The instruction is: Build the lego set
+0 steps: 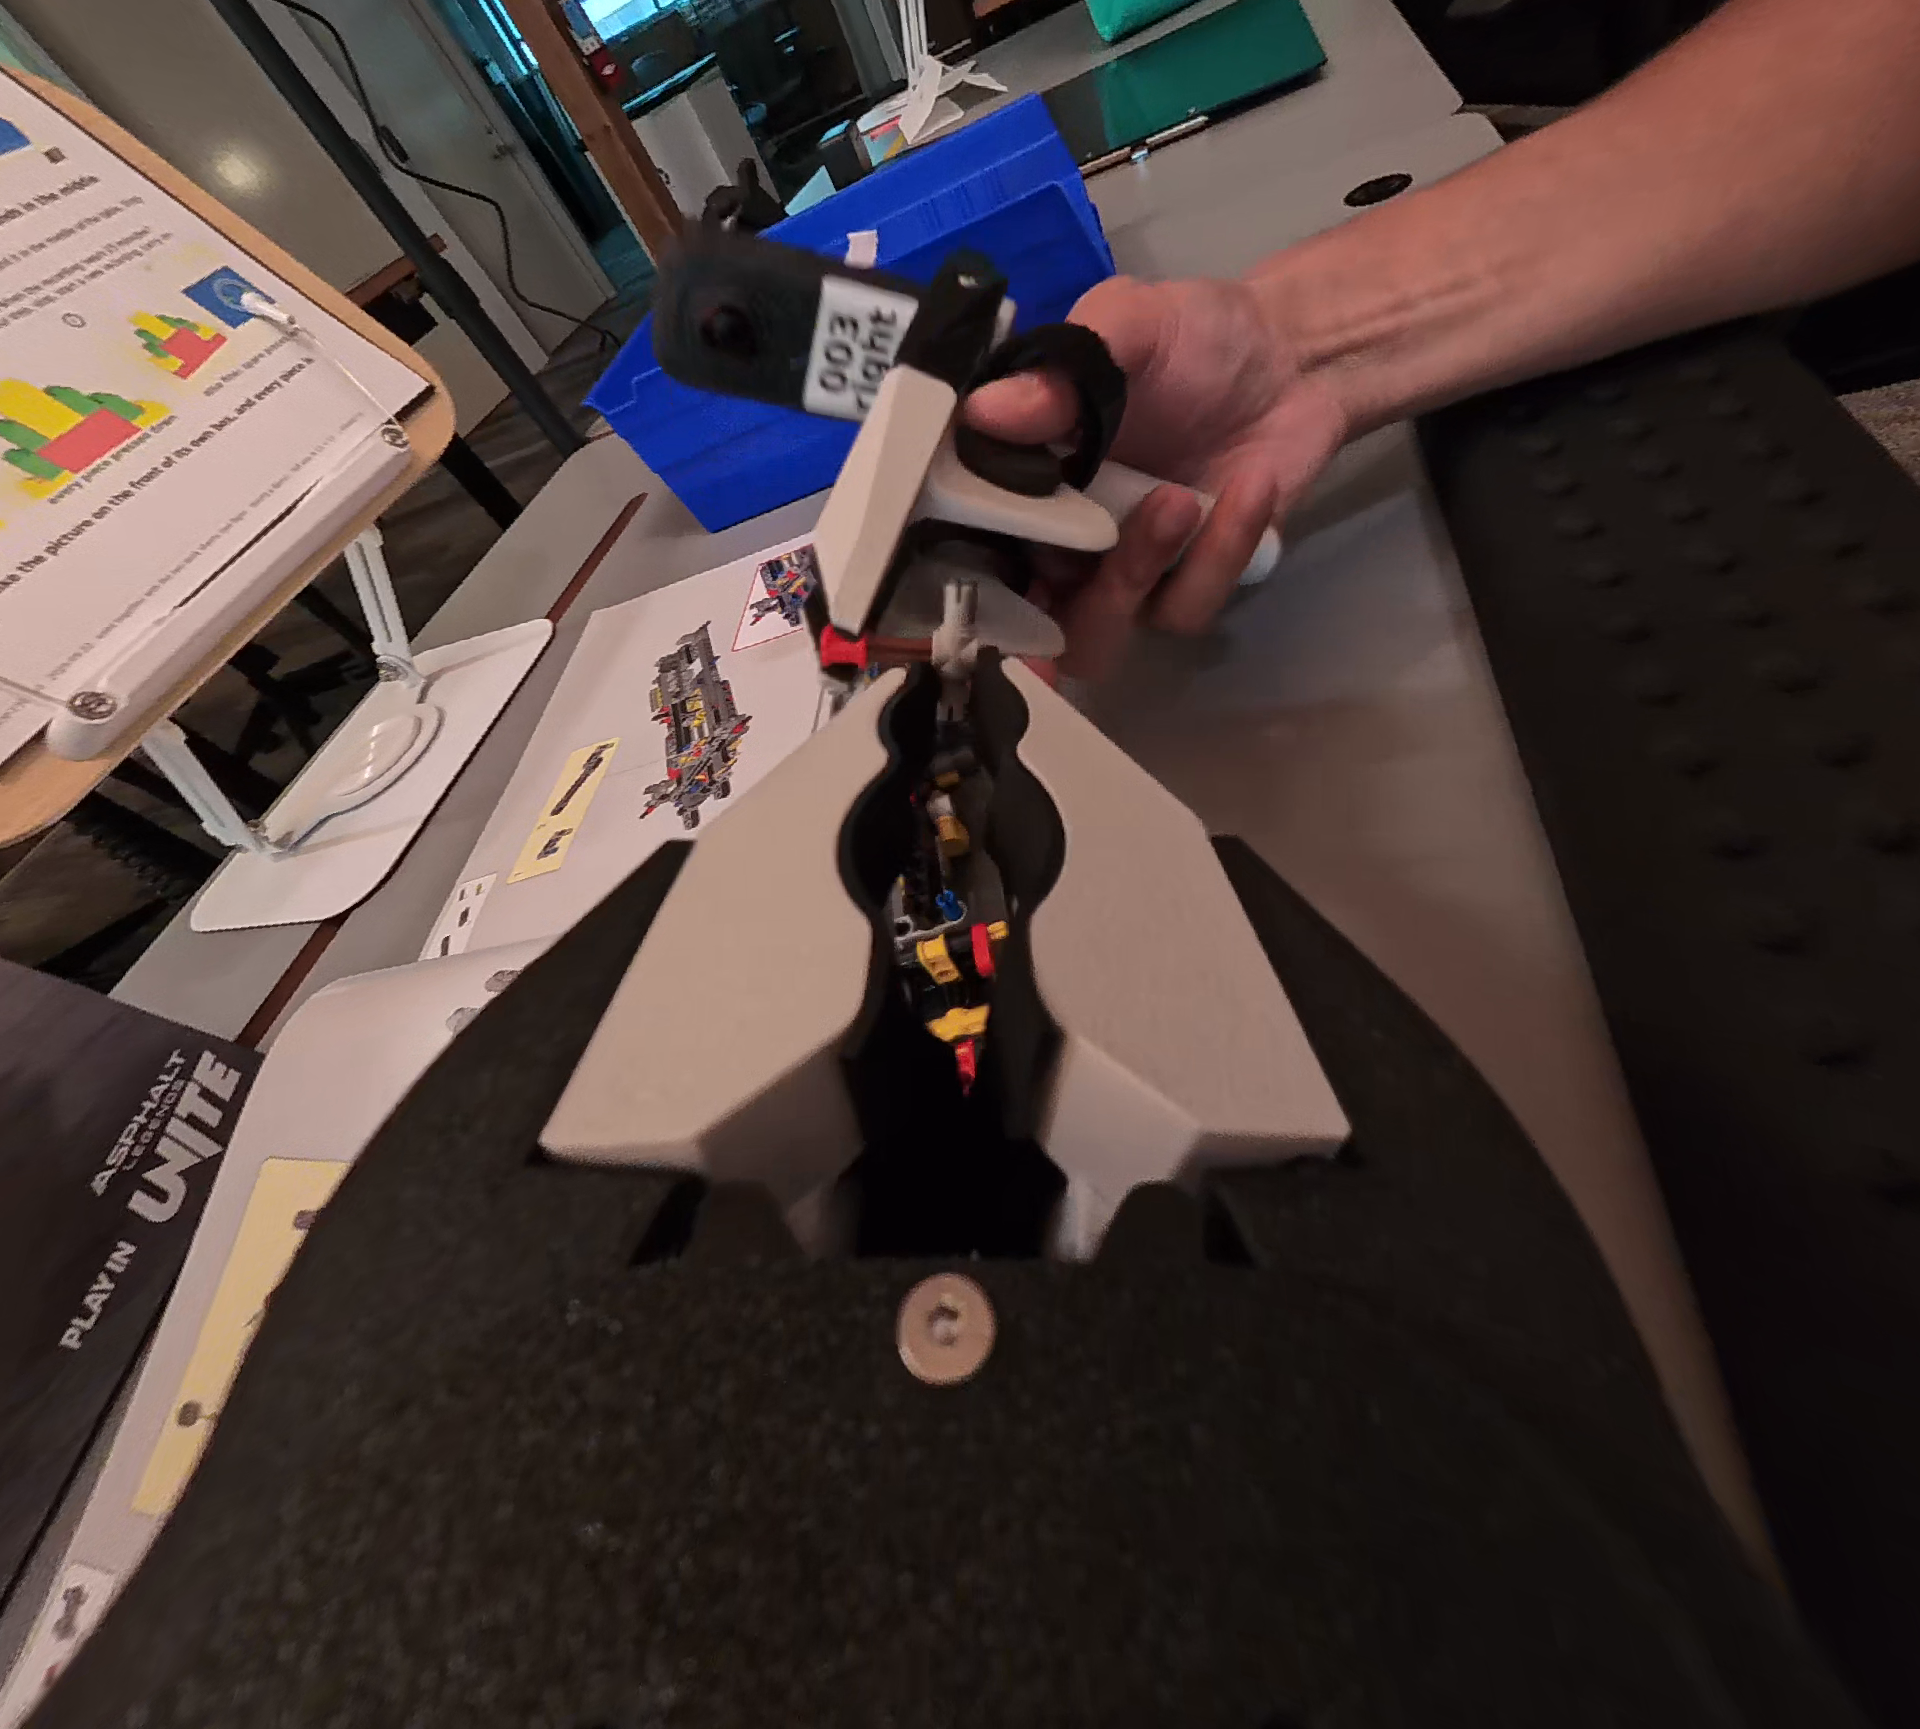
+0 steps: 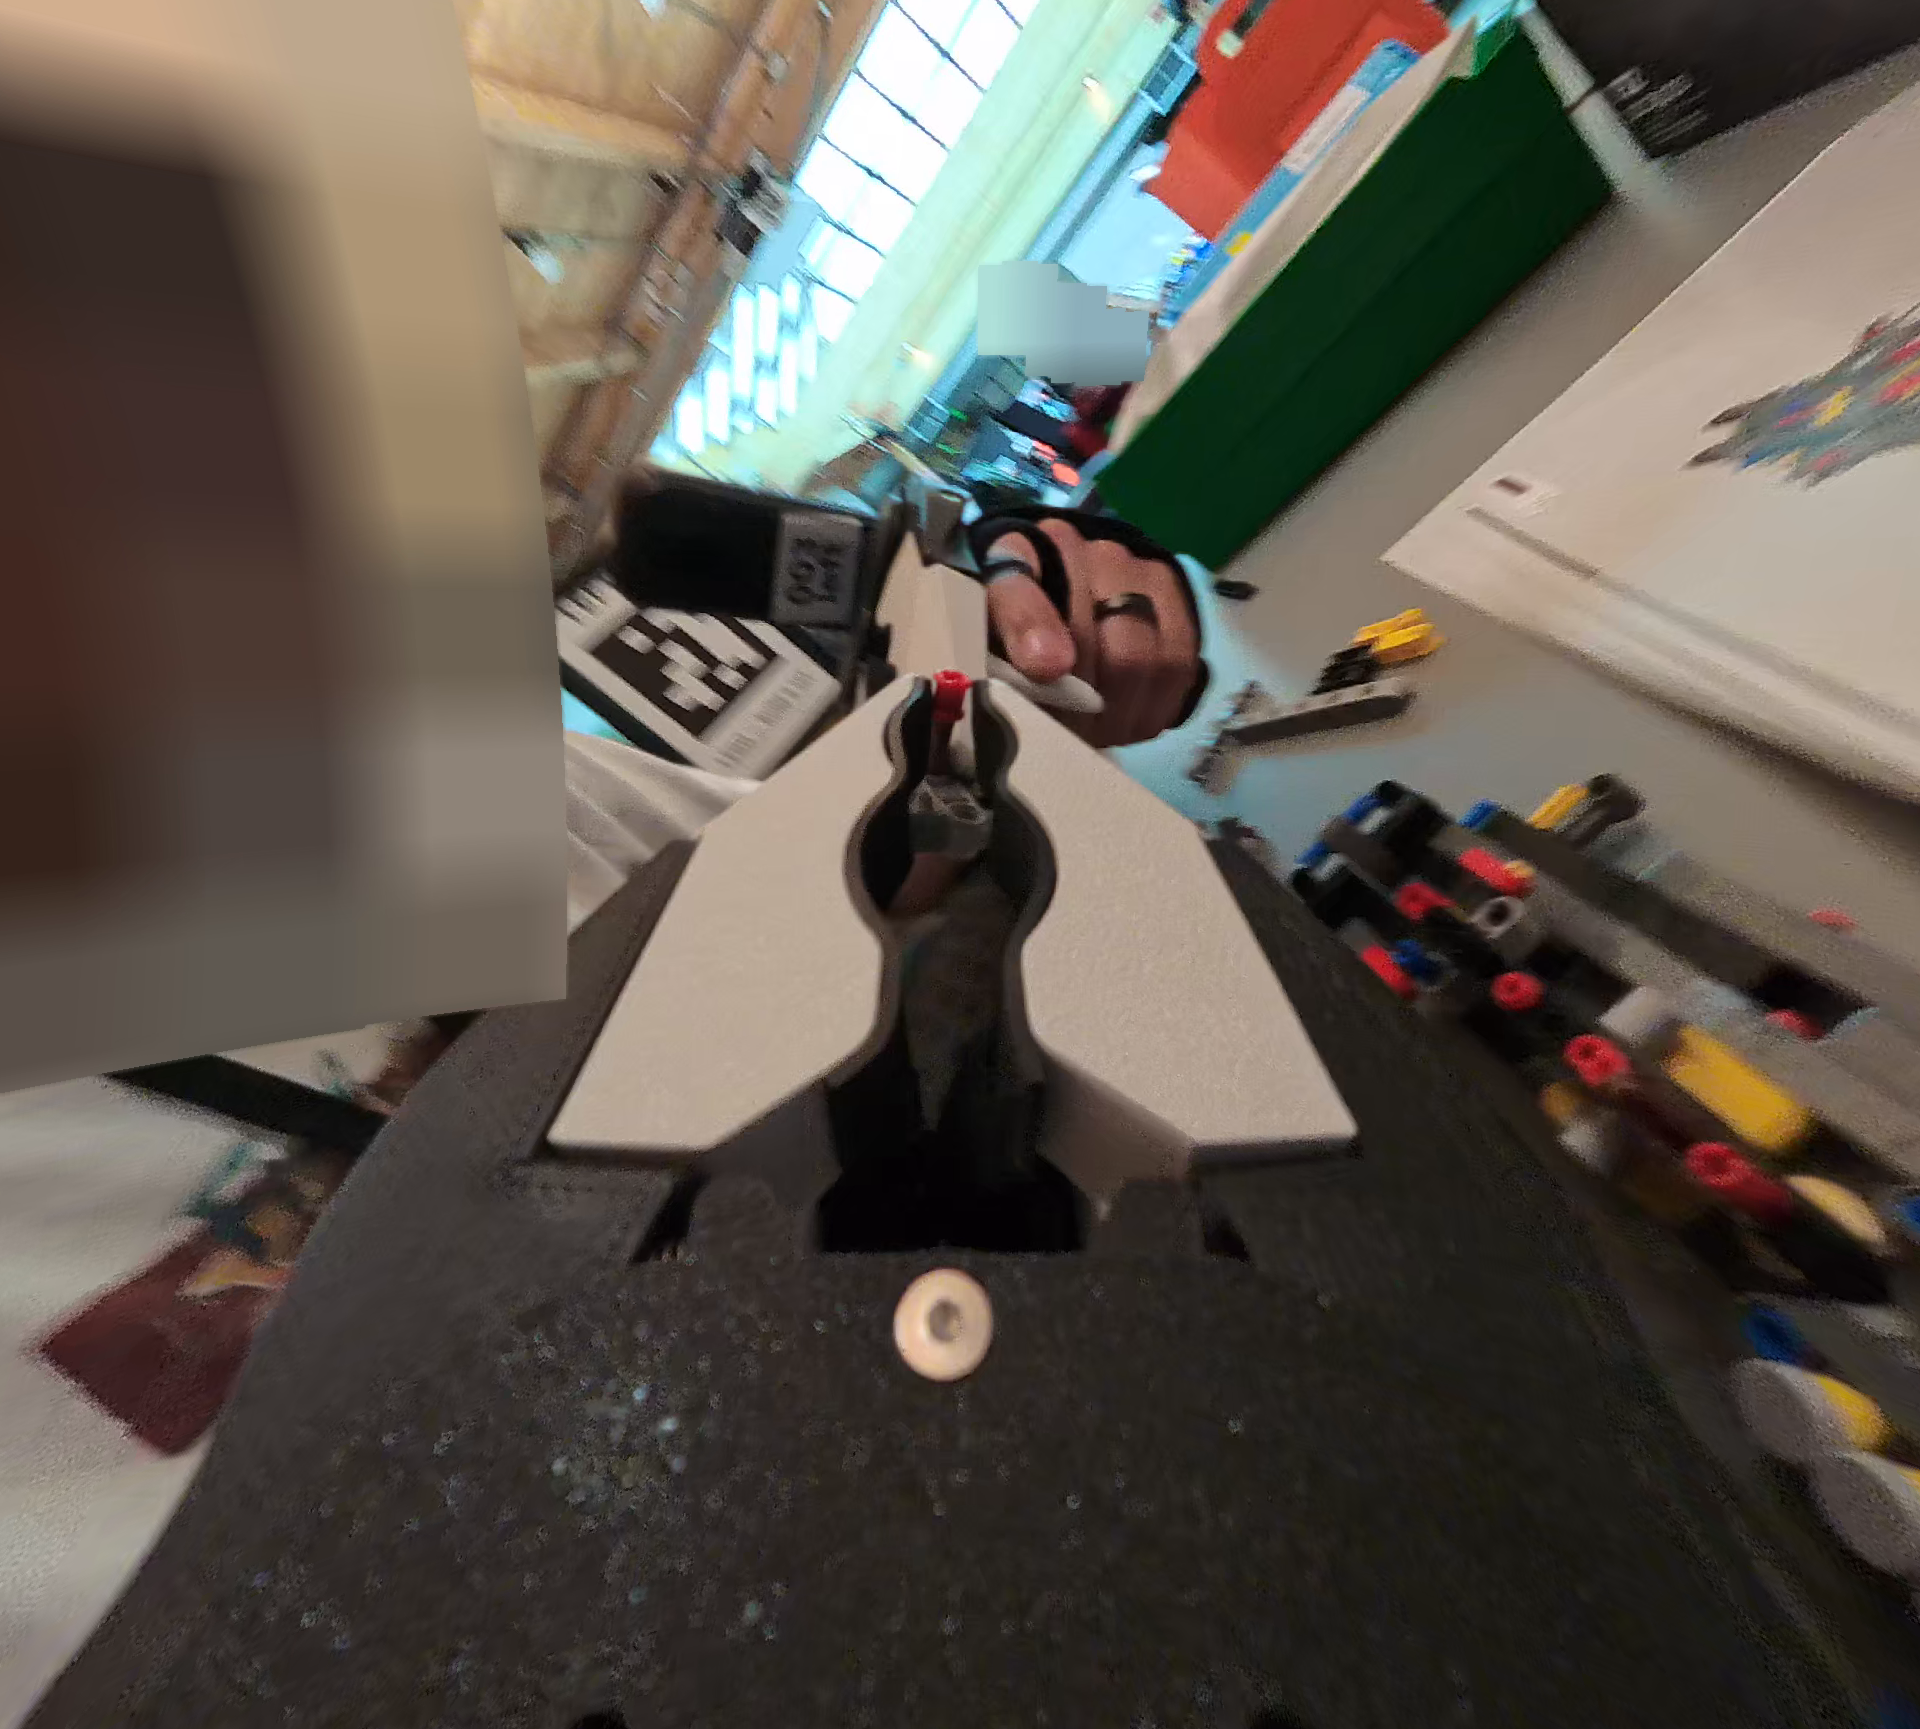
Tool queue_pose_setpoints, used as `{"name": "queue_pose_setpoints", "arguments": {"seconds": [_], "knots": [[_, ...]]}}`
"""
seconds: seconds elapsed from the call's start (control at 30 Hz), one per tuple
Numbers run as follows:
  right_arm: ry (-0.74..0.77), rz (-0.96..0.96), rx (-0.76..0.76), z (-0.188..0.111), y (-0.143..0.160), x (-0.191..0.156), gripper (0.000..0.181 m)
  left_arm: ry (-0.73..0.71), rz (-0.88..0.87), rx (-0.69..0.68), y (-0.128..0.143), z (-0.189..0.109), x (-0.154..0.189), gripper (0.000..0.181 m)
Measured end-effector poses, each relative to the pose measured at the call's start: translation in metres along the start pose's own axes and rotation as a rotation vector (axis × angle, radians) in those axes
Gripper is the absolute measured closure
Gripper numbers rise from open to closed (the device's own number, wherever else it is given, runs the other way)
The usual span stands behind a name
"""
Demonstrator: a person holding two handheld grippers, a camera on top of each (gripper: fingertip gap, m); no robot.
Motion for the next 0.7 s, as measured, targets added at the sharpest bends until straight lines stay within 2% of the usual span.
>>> {"name": "queue_pose_setpoints", "arguments": {"seconds": [0.1, 0.23, 0.33, 0.47, 0.53, 0.7], "knots": [[0.157, -0.234, -0.066, -0.002, -0.005, -0.006, 0.152, 0.034, -0.021, 0.028, -0.004, -0.002, 0.003, 0.176], [0.193, -0.623, -0.150, -0.001, -0.002, -0.032, 0.140, 0.039, -0.024, 0.015, -0.004, -0.003, 0.003, 0.176], [0.256, -0.757, -0.204, 0.001, 0.003, -0.039, 0.129, 0.051, -0.042, 0.017, -0.004, -0.002, 0.003, 0.175], [0.361, -0.887, -0.243, 0.006, 0.011, -0.034, 0.133, 0.086, -0.060, 0.033, -0.005, -0.002, 0.006, 0.175], [0.345, -0.894, -0.262, 0.007, 0.014, -0.036, 0.146, 0.096, -0.066, 0.036, -0.005, -0.001, 0.007, 0.175], [0.338, -0.892, -0.268, 0.007, 0.015, -0.036, 0.146, 0.130, -0.091, 0.040, -0.004, -0.001, 0.008, 0.175]]}}
Point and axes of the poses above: each gripper's, where its closed fingertips meet, z out along the fingers, y out of its underside, x = y × z across the jaws, the point moved 7 cm from there along -z, back along the fingers, and after that the axes turned 4 degrees about -x, right-handed, at the moved point
